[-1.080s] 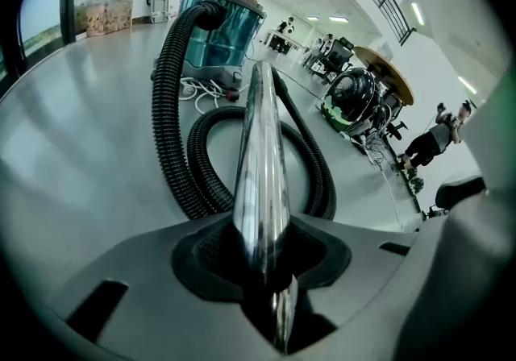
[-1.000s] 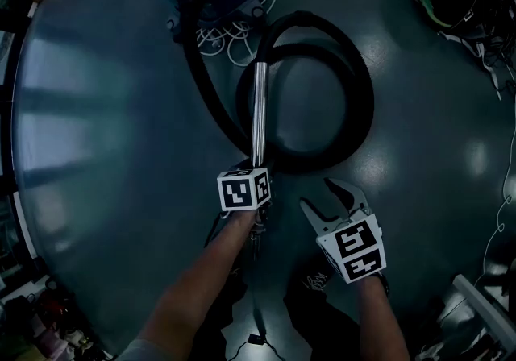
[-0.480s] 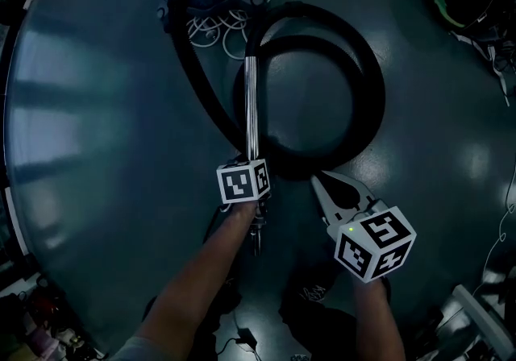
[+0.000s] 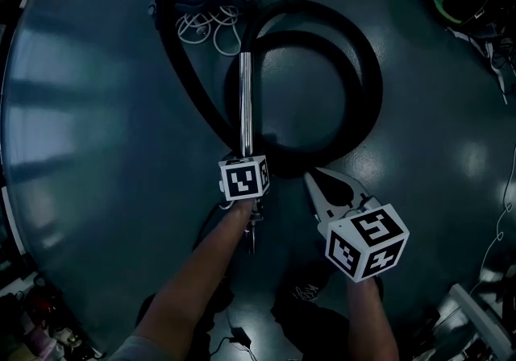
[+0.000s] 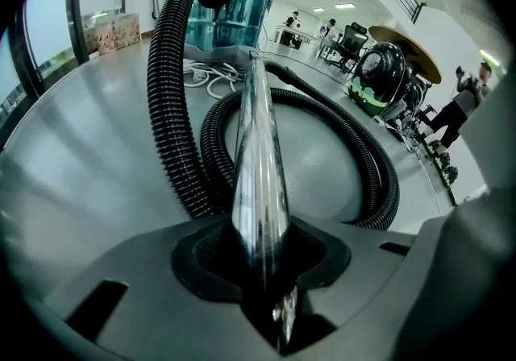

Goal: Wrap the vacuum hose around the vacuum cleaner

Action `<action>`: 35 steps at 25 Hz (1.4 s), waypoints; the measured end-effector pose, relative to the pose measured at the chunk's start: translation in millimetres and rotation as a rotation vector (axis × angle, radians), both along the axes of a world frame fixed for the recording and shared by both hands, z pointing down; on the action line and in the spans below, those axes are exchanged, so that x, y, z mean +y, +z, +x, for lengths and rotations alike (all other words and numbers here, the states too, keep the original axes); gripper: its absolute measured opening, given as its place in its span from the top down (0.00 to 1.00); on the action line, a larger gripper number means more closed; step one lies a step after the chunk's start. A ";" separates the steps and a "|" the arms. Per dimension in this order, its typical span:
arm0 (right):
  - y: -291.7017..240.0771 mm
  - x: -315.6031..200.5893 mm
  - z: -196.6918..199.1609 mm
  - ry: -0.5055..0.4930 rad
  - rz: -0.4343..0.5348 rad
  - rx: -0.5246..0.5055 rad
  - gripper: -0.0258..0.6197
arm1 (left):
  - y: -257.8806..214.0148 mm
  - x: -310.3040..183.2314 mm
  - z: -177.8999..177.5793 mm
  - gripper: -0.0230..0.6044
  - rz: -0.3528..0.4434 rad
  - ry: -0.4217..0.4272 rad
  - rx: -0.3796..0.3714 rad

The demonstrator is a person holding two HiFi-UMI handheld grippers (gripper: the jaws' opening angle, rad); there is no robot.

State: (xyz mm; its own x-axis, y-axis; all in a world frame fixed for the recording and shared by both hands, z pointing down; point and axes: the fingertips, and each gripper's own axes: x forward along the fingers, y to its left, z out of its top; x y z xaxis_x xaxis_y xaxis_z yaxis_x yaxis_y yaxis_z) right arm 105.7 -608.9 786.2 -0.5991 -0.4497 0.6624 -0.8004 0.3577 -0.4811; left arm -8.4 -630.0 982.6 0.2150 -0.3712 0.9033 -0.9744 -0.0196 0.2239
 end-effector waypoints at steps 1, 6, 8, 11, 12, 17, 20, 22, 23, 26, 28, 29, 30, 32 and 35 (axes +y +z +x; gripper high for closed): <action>-0.7 0.2 1.4 0.005 -0.001 -0.002 0.94 | -0.6 -0.4 -0.1 0.74 -0.006 0.000 -0.010; -1.2 2.5 6.2 0.023 -0.014 -0.007 0.94 | -3.4 1.1 1.6 0.74 -0.019 0.012 -0.005; -1.7 4.1 7.3 0.025 -0.018 -0.010 0.94 | -5.5 1.4 3.8 0.74 -0.012 0.019 0.013; -1.8 7.8 9.1 0.036 -0.028 -0.016 0.94 | -7.6 4.2 5.8 0.71 -0.011 0.027 0.022; -1.5 9.3 9.3 0.041 -0.032 -0.017 0.94 | -8.1 5.3 6.0 0.71 -0.013 0.030 0.022; -1.6 16.6 8.8 0.055 -0.050 -0.027 0.94 | -13.6 12.8 13.5 0.60 -0.030 0.085 0.045; -3.4 21.2 8.0 0.059 -0.044 -0.040 0.94 | -18.8 16.4 16.4 0.60 -0.028 0.138 0.041; -3.6 22.5 11.3 0.061 -0.022 -0.014 0.94 | -24.2 19.0 17.8 0.60 -0.024 0.169 0.044; -2.9 22.8 13.9 0.062 -0.011 0.014 0.94 | -28.8 20.3 19.0 0.60 -0.022 0.185 0.050; -3.1 26.3 16.8 0.067 -0.011 0.066 0.94 | -53.2 24.2 25.9 0.60 -0.003 0.272 0.076; -10.7 31.7 18.6 0.091 -0.017 0.039 0.94 | -76.7 25.8 34.1 0.60 0.022 0.341 0.088; -16.4 35.5 20.2 0.111 -0.020 0.016 0.94 | -89.6 26.5 38.6 0.60 0.036 0.372 0.094; -22.6 39.9 21.5 0.133 -0.025 -0.008 0.94 | -102.8 27.3 42.5 0.61 0.050 0.402 0.098; -35.0 50.5 21.1 0.167 -0.044 -0.043 0.94 | -128.9 29.1 46.2 0.64 0.084 0.457 0.093; -57.1 66.0 14.2 0.165 -0.065 -0.050 0.94 | -165.5 32.5 44.7 0.76 0.132 0.524 0.063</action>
